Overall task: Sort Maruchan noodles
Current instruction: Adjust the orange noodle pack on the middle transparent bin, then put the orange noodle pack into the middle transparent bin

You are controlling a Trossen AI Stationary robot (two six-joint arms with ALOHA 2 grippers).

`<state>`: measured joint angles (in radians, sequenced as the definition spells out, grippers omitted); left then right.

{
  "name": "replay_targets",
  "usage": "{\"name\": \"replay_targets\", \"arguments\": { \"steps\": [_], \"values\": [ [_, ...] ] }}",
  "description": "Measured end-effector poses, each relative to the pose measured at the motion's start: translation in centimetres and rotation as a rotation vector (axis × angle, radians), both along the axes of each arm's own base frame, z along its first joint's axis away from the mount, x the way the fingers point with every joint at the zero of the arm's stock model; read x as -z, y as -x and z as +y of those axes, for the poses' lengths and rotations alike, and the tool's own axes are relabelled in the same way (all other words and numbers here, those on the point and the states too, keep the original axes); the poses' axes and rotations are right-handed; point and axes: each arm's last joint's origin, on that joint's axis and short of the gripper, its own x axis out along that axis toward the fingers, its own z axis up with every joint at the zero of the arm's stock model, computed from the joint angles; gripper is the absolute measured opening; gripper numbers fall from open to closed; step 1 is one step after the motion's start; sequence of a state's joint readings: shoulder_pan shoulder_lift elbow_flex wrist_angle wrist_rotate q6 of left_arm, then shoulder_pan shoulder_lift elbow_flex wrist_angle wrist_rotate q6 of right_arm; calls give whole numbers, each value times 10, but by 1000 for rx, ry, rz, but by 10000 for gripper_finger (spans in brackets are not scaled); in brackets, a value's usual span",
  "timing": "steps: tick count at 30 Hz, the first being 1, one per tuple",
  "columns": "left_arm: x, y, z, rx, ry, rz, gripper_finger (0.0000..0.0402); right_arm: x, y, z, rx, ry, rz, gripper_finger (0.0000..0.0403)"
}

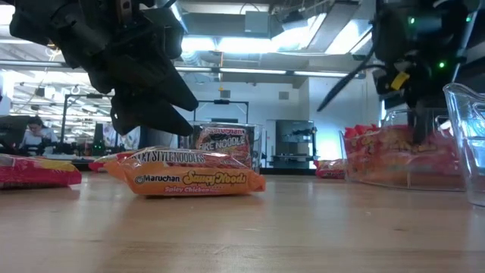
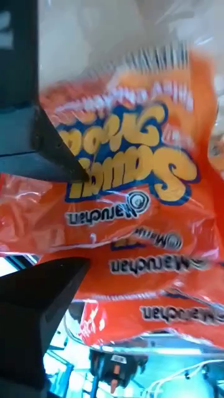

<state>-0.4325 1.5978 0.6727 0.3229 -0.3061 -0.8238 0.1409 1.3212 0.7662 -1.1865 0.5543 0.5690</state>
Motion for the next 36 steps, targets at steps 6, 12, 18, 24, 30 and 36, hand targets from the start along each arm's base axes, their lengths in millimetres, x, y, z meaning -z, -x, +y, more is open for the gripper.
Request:
{"name": "replay_targets", "arguments": {
  "steps": [6,12,18,24,30,36],
  "values": [
    [0,0,0,-2,3,0,186,-3,-1,-1,17,-17,-2,186],
    [-1,0,0,-2,7,-8,186,-41,-16,1,18,-52,-61,186],
    [-6,-1,-7,15,35,-69,186,-75,-47,10,-23,-244,-337,186],
    [-10,3,-19,12,102,-103,185,-74,-98,22,-273,-434,-775,186],
    [-2,17,-35,-32,163,-17,186,-40,-146,29,-437,-419,-899,186],
    [14,25,-43,-124,149,47,186,9,-183,33,-507,-365,-934,186]
  ]
}}
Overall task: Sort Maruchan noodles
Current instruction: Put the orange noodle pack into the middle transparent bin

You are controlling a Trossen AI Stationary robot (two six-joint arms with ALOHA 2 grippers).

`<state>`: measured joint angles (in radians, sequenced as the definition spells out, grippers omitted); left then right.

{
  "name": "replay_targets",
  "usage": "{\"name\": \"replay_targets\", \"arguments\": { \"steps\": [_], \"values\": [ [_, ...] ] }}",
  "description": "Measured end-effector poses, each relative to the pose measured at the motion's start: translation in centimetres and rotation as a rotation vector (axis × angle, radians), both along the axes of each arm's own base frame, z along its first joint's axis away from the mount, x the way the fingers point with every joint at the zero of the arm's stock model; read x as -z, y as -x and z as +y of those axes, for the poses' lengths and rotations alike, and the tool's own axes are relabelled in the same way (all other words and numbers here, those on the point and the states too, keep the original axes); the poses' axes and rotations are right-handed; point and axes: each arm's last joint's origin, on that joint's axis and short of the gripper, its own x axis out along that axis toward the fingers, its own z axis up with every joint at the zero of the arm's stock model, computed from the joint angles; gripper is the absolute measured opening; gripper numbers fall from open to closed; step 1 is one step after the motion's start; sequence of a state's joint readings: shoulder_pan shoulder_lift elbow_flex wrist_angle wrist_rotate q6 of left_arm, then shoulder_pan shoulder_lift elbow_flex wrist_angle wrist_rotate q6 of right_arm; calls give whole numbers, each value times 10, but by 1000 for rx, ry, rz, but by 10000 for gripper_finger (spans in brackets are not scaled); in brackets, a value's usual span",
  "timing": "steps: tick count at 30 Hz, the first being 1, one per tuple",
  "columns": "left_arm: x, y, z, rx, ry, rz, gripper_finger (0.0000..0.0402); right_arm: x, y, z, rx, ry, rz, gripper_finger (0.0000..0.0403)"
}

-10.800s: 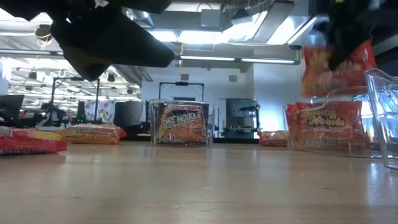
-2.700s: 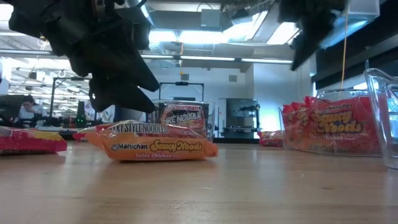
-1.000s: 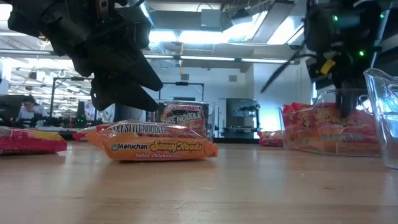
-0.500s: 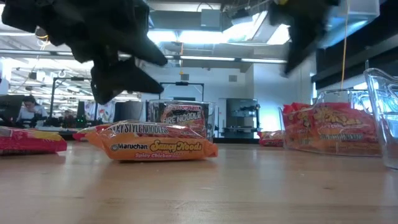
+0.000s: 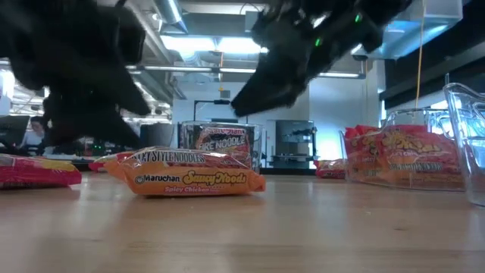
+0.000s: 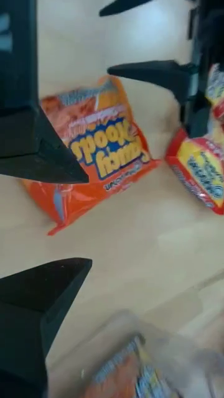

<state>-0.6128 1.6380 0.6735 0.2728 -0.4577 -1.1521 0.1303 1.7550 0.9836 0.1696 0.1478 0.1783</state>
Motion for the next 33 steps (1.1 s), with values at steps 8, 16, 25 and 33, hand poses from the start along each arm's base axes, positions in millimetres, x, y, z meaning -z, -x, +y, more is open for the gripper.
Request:
{"name": "replay_targets", "arguments": {
  "steps": [8,16,25,33],
  "values": [
    [14,-2,7,-41,-35,74,186,37,-9,0,17,28,76,186],
    [19,-3,19,-80,-80,132,185,49,0,13,-56,-25,205,186],
    [19,-10,33,-114,-124,137,186,49,10,58,-154,-109,223,186],
    [-2,-16,32,-65,-124,77,185,-4,28,56,-118,-126,249,186]
  ]
}}
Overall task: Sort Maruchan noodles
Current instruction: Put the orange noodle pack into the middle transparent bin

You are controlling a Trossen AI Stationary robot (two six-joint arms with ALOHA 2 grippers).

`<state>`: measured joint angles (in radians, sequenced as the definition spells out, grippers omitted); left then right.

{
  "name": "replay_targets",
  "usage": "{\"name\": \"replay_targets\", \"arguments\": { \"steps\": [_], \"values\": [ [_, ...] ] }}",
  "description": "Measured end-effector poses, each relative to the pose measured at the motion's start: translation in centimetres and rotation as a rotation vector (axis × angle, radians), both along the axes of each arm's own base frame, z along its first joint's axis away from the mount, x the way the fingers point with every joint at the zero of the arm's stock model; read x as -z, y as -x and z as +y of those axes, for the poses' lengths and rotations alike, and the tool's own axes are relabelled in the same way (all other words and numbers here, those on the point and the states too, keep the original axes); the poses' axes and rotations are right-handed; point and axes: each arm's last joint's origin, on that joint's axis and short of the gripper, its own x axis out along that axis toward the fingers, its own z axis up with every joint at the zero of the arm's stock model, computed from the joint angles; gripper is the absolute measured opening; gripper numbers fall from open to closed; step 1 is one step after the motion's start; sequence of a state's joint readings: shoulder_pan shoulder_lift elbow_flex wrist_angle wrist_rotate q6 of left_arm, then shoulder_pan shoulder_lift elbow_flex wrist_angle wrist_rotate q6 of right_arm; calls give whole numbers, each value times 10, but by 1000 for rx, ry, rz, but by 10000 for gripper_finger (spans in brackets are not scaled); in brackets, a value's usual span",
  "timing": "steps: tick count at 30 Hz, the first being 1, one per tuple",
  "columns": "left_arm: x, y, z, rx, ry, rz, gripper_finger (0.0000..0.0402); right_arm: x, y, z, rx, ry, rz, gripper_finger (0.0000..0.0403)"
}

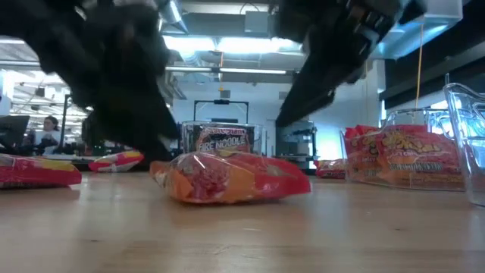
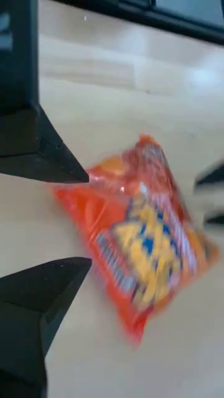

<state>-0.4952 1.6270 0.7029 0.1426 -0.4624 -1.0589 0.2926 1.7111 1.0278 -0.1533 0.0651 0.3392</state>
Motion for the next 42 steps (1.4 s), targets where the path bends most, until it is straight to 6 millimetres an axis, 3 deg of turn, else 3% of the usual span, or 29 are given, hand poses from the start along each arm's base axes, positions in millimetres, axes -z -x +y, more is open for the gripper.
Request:
{"name": "replay_targets", "arguments": {
  "steps": [4,6,11,16,25,42],
  "values": [
    [-17,-4,-11,24,-43,-66,185,-24,7,-22,121,-14,-47,186],
    [-18,-6,-15,35,-74,-74,186,-26,8,-34,147,-39,-60,186],
    [-5,-7,-22,71,-132,-41,185,-7,6,-58,154,-181,-3,189],
    [15,-5,-30,78,-212,-4,185,18,2,-75,155,-382,-2,223],
    [41,-7,-33,82,-265,47,185,48,-9,-76,224,-535,50,296],
    [44,-9,-32,68,-277,46,185,75,-24,-75,263,-634,18,296]
  ]
}}
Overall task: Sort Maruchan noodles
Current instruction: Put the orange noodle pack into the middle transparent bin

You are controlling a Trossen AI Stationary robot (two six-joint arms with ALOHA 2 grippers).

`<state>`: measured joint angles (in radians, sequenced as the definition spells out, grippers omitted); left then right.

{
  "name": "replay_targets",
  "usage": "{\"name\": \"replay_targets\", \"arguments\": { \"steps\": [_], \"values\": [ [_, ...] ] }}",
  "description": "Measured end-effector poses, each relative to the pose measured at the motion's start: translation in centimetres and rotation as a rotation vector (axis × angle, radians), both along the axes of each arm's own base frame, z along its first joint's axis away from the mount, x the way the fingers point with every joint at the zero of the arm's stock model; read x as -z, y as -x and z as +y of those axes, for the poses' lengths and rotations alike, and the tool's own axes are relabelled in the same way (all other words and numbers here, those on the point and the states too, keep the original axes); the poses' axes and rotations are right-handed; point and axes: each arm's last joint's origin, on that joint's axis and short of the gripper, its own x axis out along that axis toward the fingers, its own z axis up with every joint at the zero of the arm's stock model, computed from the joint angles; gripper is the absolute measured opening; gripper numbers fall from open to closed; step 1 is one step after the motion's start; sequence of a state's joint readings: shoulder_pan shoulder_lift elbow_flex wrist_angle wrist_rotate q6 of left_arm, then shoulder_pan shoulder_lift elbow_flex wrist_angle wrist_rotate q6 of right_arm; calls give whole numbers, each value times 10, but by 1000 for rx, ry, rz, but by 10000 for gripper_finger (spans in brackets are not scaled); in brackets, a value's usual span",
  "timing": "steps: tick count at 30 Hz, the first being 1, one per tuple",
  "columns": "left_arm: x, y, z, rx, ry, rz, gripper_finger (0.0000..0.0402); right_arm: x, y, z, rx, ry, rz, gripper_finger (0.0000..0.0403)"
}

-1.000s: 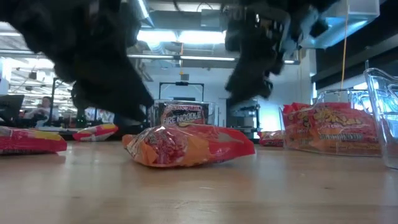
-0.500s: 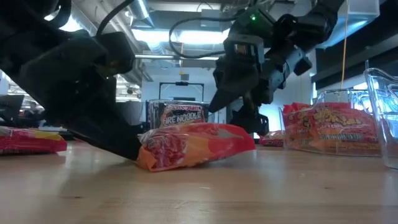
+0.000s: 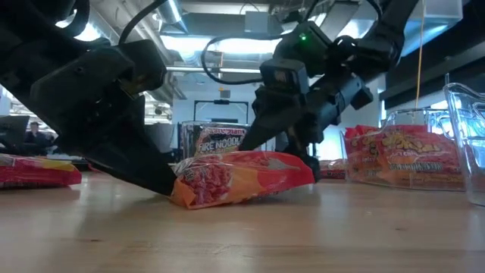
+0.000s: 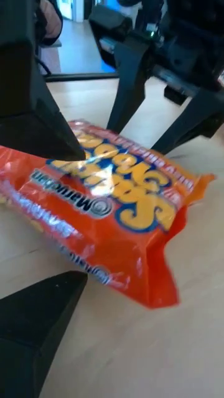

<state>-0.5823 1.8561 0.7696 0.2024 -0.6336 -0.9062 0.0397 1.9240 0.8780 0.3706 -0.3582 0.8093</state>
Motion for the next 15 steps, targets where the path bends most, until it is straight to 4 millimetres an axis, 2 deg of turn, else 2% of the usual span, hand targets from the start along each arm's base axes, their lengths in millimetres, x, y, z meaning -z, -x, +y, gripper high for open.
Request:
{"name": "replay_targets", "arguments": {
  "steps": [7,15],
  "values": [
    [0,0,0,-2,-3,-1,185,10,-5,1,14,-37,-5,296],
    [0,0,1,-7,-8,-3,185,6,-11,22,-13,-32,-71,296]
  ]
}}
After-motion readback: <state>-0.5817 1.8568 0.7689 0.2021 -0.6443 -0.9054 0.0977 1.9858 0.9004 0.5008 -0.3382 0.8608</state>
